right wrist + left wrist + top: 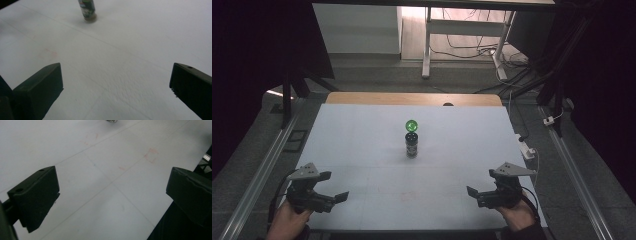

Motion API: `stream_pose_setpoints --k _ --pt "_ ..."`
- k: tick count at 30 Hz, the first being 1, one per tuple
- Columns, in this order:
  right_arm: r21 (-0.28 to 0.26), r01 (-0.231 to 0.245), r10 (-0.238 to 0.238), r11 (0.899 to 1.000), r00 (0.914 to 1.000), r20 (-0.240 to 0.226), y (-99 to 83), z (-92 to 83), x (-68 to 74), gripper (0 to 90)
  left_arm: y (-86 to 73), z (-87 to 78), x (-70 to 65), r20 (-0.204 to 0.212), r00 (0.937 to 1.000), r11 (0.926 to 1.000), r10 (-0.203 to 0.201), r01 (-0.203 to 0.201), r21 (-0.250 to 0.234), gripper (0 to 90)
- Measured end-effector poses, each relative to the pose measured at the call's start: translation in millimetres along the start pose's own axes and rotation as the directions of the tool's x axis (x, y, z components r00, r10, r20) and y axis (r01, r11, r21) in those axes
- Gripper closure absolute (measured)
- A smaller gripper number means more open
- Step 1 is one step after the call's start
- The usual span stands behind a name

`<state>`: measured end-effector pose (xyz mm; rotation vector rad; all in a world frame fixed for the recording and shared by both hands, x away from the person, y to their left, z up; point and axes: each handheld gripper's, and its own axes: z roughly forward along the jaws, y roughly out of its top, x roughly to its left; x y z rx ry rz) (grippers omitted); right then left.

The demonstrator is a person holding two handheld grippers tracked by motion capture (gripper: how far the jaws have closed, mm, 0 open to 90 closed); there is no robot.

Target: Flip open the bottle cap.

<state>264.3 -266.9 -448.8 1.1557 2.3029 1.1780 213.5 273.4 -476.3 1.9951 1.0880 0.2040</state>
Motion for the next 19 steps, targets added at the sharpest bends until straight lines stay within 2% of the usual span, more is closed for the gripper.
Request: stream_pose_setpoints --k 4,8,13,19 --pt "0.034 -0.013 0.012 0.999 0.9994 0.033 -10.8 -5.5 -3.5 0.0 -8.7 -7.7 2.3 -0.040 0.9991 0.9999 -0.013 0.013 0.005 0.0" --pt "0.067 -0.015 0.012 0.998 0.9984 0.055 -19.3 -9.4 -5.3 0.0 -15.5 -11.5 2.5 -0.073 0.9972 0.9993 -0.018 0.020 0.030 0.0" --pt "0.082 -0.036 0.031 0.996 0.9975 0.063 -24.2 -14.3 -6.7 0.0 -19.0 -15.6 2.3 -0.094 0.9952 0.9984 -0.028 0.033 0.046 0.0" --pt "0.108 -0.062 0.055 0.992 0.9964 0.065 -26.5 -15.2 -8.8 0.0 -19.3 -16.6 5.3 -0.086 0.9946 0.9975 -0.057 0.060 0.037 0.0"
